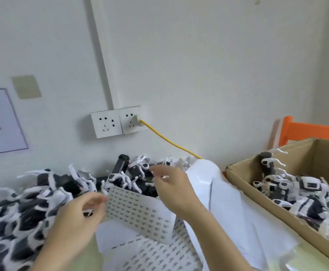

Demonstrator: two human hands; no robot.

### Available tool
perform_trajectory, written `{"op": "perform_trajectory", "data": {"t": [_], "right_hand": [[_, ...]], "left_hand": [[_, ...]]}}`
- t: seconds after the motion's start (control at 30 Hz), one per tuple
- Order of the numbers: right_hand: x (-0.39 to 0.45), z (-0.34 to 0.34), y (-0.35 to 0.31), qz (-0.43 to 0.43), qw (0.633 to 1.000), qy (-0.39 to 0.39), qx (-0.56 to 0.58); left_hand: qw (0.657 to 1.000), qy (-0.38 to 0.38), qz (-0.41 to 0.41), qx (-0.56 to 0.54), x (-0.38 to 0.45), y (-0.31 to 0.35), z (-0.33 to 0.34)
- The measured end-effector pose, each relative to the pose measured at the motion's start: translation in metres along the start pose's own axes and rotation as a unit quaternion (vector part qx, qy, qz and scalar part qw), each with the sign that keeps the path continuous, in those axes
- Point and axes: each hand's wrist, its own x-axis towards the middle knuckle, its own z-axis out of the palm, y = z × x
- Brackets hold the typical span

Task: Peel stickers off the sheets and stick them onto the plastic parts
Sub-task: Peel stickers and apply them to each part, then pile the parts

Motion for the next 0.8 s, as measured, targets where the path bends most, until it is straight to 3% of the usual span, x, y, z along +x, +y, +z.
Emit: {"op": "perform_trajectory", "data": {"t": [0.13, 0.27, 0.37, 0.47, 0.6, 0.73, 0.8], "right_hand": [[-0.004, 0.033, 0.003, -0.053, 0.987, -0.085, -0.129], [-0.004, 0.054, 0.01, -0.066, 0.979, -0.114, -0.158], [-0.001, 0.059, 0.015, -0.061, 0.976, -0.113, -0.176], [0.0, 0.061, 0.017, -0.066, 0.975, -0.114, -0.18], [0.001, 0.064, 0.021, -0.073, 0.974, -0.122, -0.178], [0.001, 0.064, 0.022, -0.079, 0.972, -0.128, -0.179], [0.001, 0.063, 0.021, -0.079, 0.973, -0.13, -0.176]], "left_hand": [[0.989, -0.001, -0.012, 0.148, 0.026, -0.011, -0.029], [0.922, -0.01, -0.058, 0.383, 0.059, -0.035, -0.067], [0.946, -0.11, -0.134, 0.275, 0.074, -0.053, -0.089], [0.95, -0.176, -0.149, 0.209, 0.075, -0.06, -0.095], [0.965, -0.125, -0.144, 0.18, 0.07, -0.059, -0.084], [0.959, -0.084, -0.112, 0.248, 0.062, -0.061, -0.069], [0.967, -0.085, -0.092, 0.224, 0.06, -0.062, -0.073]]}}
